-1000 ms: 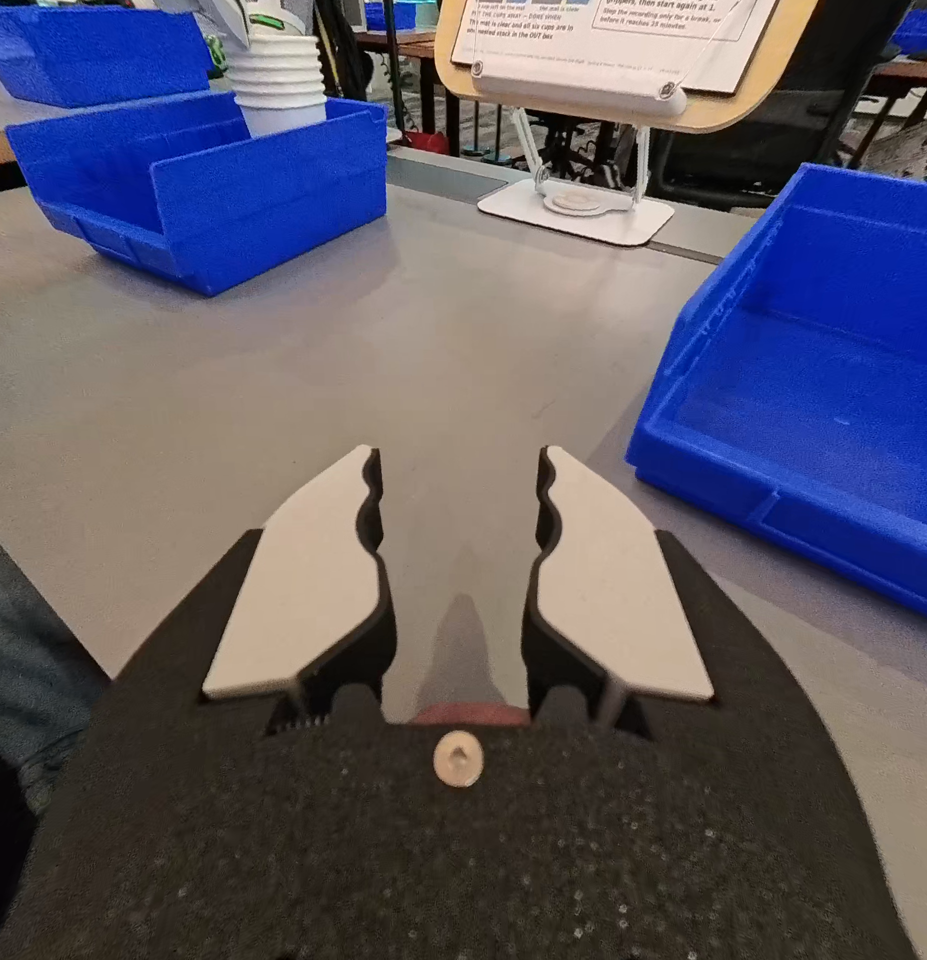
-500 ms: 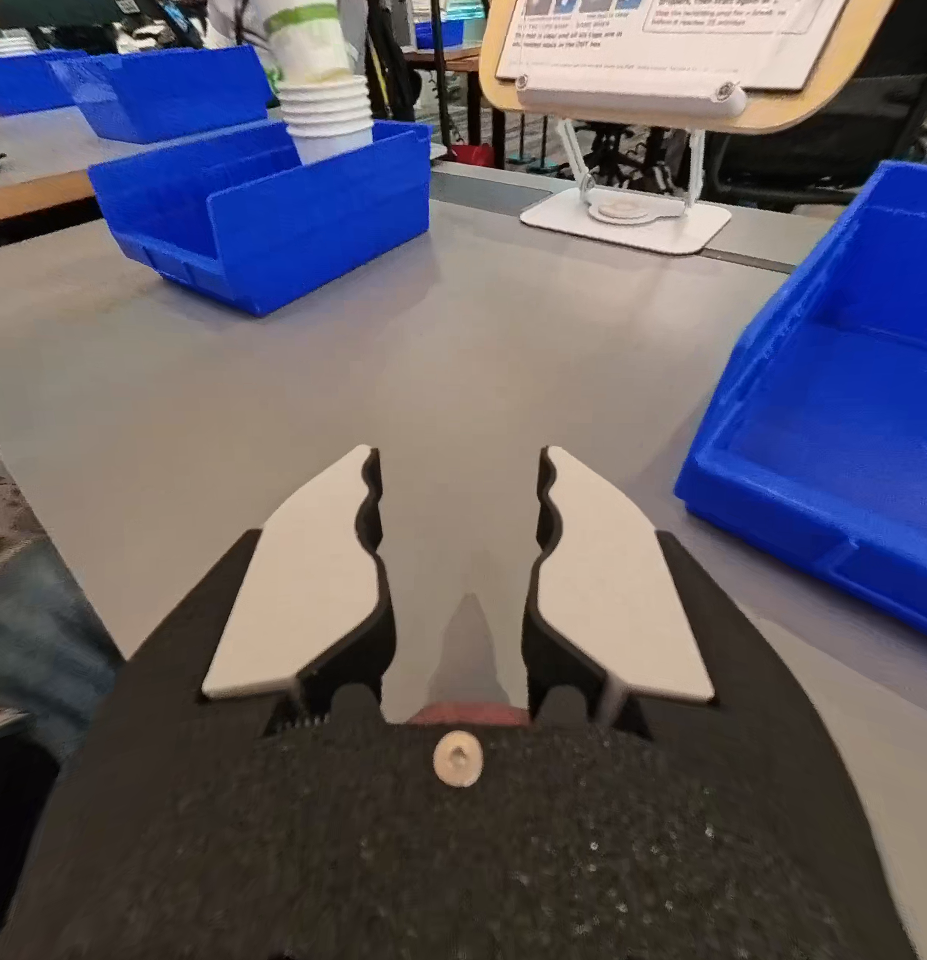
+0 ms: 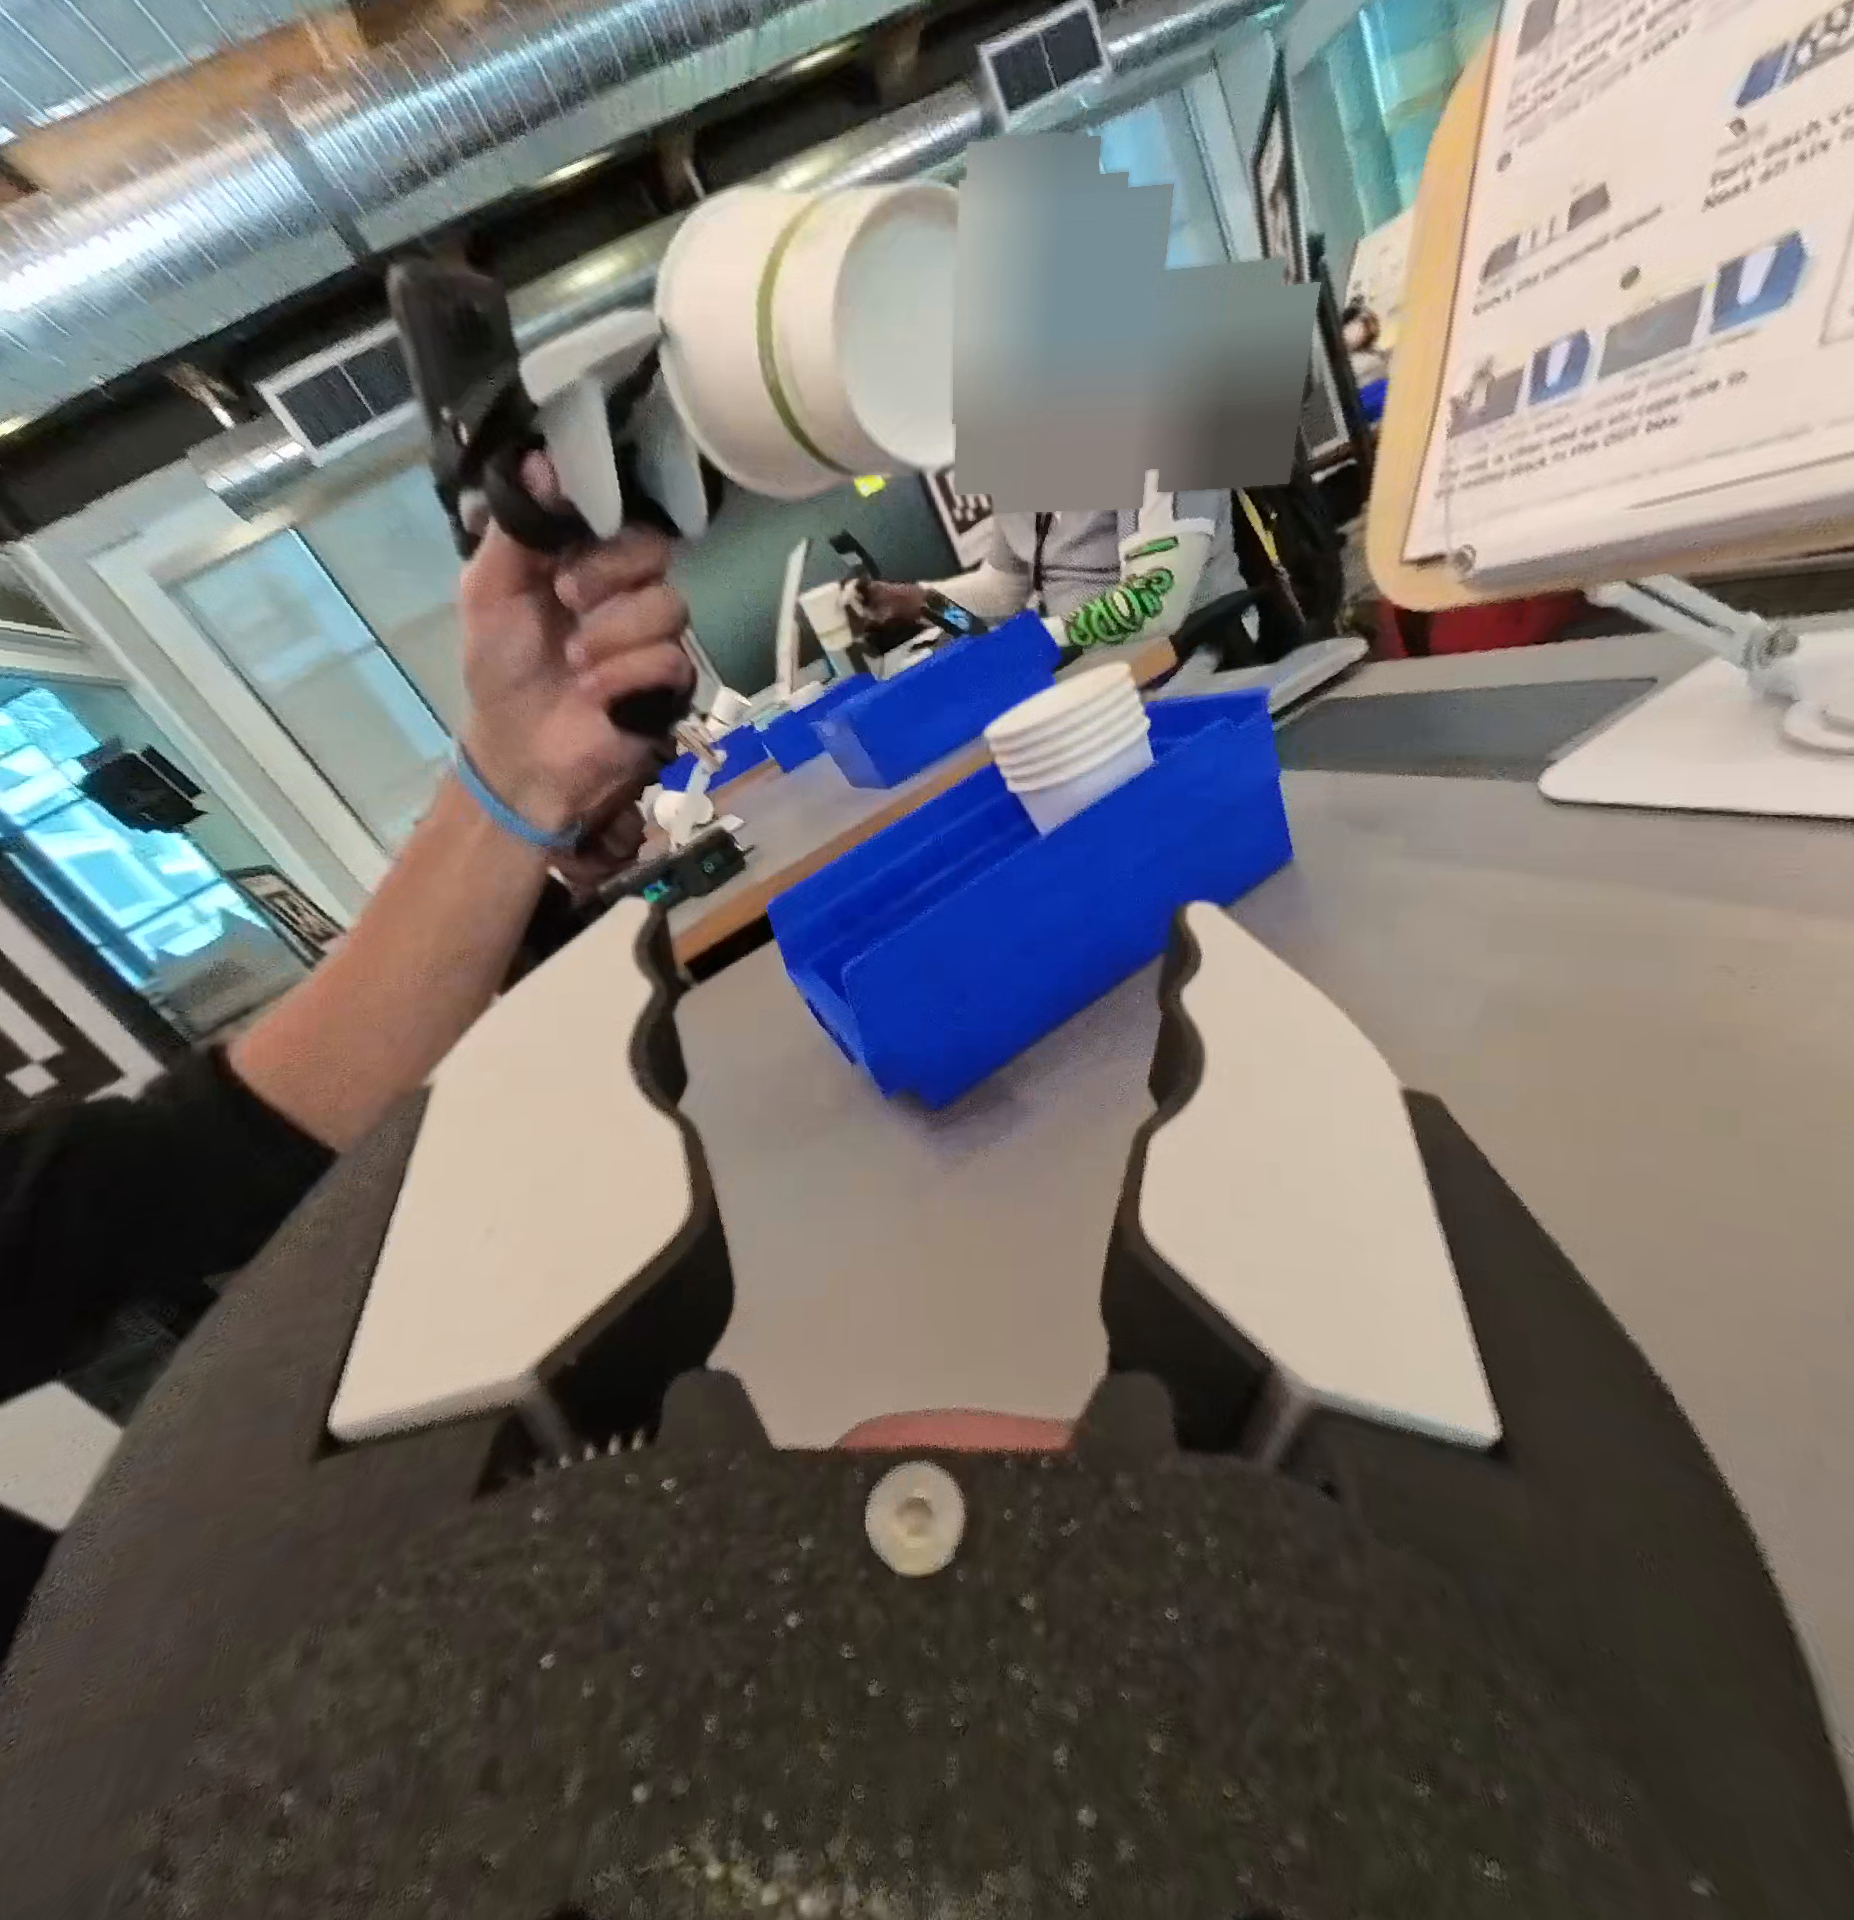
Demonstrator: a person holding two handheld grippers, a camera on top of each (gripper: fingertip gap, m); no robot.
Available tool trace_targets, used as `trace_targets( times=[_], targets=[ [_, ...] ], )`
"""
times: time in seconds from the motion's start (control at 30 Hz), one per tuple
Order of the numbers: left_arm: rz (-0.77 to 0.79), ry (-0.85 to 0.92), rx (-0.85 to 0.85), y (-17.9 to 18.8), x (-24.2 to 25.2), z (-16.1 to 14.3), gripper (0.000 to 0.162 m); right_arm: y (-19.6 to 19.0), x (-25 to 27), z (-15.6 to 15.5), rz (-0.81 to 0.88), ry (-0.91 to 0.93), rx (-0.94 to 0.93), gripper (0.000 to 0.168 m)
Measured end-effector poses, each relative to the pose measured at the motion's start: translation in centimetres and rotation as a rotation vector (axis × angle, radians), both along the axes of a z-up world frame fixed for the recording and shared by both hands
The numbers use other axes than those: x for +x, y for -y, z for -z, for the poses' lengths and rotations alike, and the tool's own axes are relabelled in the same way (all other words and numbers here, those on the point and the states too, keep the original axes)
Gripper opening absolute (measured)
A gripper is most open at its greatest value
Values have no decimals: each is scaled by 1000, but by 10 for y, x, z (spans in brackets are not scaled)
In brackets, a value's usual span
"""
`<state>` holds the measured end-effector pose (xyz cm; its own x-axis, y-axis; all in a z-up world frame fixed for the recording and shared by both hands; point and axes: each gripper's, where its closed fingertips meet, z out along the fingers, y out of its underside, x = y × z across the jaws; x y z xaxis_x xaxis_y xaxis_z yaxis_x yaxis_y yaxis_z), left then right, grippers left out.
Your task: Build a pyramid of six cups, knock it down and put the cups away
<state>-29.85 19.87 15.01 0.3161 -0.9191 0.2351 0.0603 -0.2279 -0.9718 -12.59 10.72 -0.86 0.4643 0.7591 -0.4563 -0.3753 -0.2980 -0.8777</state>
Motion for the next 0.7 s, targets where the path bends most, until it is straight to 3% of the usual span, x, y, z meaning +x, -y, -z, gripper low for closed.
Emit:
trace_targets(
  times=[0.17,0.33,0.37,0.47,0.6,0.63,0.7],
  targets=[
    [156,140,-90,45,76,33,2,-17,-2,-30,-141,-190,1,100],
    [267,151,-150,76,122,66,2,-18,7,-29,-112,-102,42,106],
    [282,135,-157,80,128,72,2,-16,8,-28,-121,-93,40,105],
    [326,123,-177,89,137,86,2,-14,15,-21,-125,-83,26,77],
    [309,64,-181,91,137,100,3,-14,17,-8,-147,-72,-25,77],
    [294,45,-186,90,136,104,5,-16,18,-6,-130,-62,-35,77],
    [262,22,-206,93,129,111,40,-18,21,-5,-108,-56,-46,77]
  ],
)
